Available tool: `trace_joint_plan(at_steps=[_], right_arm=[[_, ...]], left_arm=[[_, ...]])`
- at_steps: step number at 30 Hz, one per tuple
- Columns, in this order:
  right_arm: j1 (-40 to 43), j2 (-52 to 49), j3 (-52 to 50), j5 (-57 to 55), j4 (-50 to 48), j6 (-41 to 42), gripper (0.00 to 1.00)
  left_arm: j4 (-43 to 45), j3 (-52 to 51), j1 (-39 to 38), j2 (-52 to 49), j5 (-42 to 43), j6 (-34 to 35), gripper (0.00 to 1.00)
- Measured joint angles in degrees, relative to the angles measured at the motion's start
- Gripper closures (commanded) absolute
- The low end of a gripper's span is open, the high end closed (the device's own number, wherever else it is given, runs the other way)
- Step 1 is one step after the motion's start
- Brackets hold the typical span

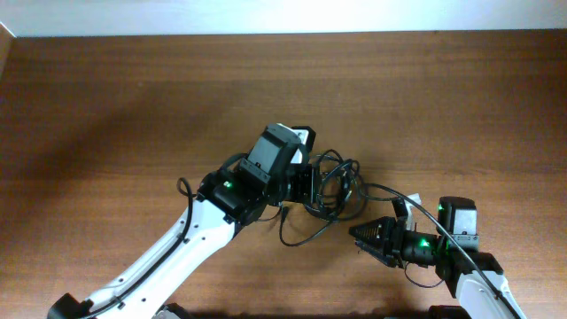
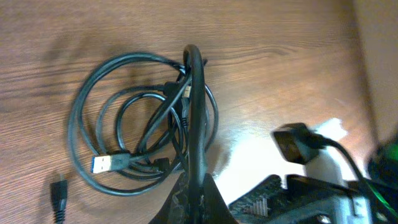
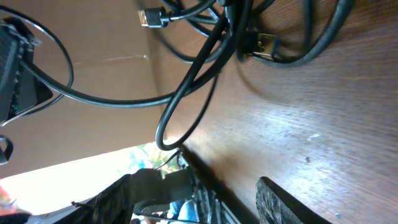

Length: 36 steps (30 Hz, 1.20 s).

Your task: Untangle cables

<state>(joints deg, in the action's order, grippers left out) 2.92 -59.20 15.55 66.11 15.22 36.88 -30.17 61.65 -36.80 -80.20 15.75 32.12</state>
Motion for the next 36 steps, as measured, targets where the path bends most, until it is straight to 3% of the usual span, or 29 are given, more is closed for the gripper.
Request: trace_joint_plan(at_steps=[6, 15, 19, 22, 30, 36], right_arm=[[0.00, 0.00, 0.00, -0.13, -4.02, 5.16, 0.38], [0.00, 0.00, -0.02, -15.67, -16.92, 16.92, 0.40], [0.00, 0.00, 0.00, -21.84, -15.74, 17.14, 0.40], [0.00, 0.00, 0.00, -26.29, -12.63, 16.98, 0.40], [0.00, 0.00, 0.00, -34.03, -9.84, 11.26, 0.39], [0.00, 0.00, 0.00, -31.45, -15.28, 7.80, 0.35]], left_arm=[[4.07, -0.02, 0.00, 0.48, 7.34, -1.16, 1.00], [24.37, -0.15, 0.00, 0.46, 26.10, -1.29, 1.00], [29.14, -0.15, 0.26, 0.44, 31.50, -1.33, 1.00], [29.49, -0.15, 3.10, 0.44, 33.42, -1.29, 1.00], [28.26, -0.15, 19.47, 2.78, 37.64, -1.31, 1.00], [19.45, -0.09, 20.74, 2.97, 39.87, -4.09, 1.00]])
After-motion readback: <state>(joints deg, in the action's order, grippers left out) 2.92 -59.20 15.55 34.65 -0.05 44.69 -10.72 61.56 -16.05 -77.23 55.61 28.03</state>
